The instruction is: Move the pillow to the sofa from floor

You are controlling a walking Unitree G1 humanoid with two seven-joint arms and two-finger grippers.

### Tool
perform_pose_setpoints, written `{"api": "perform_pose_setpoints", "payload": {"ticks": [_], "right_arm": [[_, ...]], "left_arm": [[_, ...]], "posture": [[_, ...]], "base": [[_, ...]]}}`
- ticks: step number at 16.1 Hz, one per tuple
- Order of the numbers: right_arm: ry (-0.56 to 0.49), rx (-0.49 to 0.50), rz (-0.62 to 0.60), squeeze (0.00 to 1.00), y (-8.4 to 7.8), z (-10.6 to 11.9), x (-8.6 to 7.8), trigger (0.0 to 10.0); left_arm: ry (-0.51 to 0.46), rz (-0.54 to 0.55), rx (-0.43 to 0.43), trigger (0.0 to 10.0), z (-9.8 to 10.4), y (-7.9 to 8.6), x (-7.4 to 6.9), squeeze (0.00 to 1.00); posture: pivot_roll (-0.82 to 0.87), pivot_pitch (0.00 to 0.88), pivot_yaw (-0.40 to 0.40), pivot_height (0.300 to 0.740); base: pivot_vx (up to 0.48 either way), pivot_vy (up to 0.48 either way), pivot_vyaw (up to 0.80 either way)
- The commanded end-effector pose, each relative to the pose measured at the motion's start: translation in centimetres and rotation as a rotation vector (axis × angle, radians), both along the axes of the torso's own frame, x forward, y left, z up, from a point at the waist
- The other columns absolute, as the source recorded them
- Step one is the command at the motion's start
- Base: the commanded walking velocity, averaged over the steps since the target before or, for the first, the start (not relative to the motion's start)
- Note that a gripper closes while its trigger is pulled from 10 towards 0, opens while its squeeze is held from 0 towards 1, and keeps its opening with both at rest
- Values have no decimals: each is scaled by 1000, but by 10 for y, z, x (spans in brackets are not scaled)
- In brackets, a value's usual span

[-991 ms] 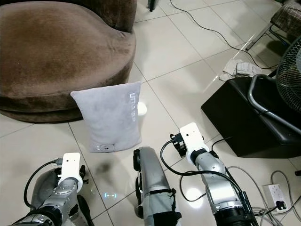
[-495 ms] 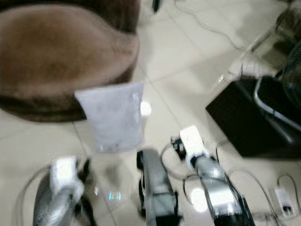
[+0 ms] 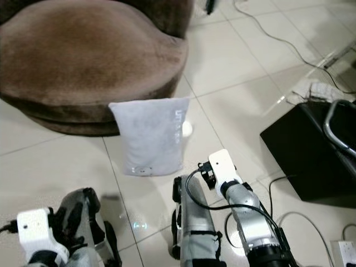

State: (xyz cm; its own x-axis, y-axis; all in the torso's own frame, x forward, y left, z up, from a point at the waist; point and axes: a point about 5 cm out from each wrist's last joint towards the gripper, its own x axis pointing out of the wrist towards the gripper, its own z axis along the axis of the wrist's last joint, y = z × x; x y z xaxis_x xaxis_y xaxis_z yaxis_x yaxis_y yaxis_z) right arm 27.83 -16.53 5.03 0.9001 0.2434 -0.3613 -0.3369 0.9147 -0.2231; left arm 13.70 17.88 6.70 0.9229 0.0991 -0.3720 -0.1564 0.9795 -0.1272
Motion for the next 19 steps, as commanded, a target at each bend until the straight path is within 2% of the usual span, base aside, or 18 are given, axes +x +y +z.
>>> {"api": "perform_pose_setpoints", "payload": {"ticks": [1, 5, 8, 13, 19], "right_arm": [[34, -14, -17, 0, -6, -9, -7, 10000], [39, -24, -15, 0, -10, -12, -7, 10000], [39, -25, -15, 0, -8, -12, -3, 10000], [50, -34, -5, 0, -2, -16, 2, 10000], [87, -79, 26, 0, 6, -24, 21, 10000]], "left_arm": [[27, -2, -7, 10000, 3, -3, -3, 0], [26, -9, -15, 10000, 28, -8, -7, 0], [44, -12, -35, 10000, 26, -16, -5, 0], [49, -11, -45, 10000, 29, -19, 0, 0], [44, 9, -70, 10000, 29, -26, 4, 0]], "posture": [[-42, 286, -143, 543], [-43, 284, -142, 543], [-33, 284, -148, 543], [-21, 281, -155, 543], [-7, 275, -193, 543]], "base": [[0, 0, 0], [0, 0, 0], [0, 0, 0], [0, 0, 0], [0, 0, 0]]}}
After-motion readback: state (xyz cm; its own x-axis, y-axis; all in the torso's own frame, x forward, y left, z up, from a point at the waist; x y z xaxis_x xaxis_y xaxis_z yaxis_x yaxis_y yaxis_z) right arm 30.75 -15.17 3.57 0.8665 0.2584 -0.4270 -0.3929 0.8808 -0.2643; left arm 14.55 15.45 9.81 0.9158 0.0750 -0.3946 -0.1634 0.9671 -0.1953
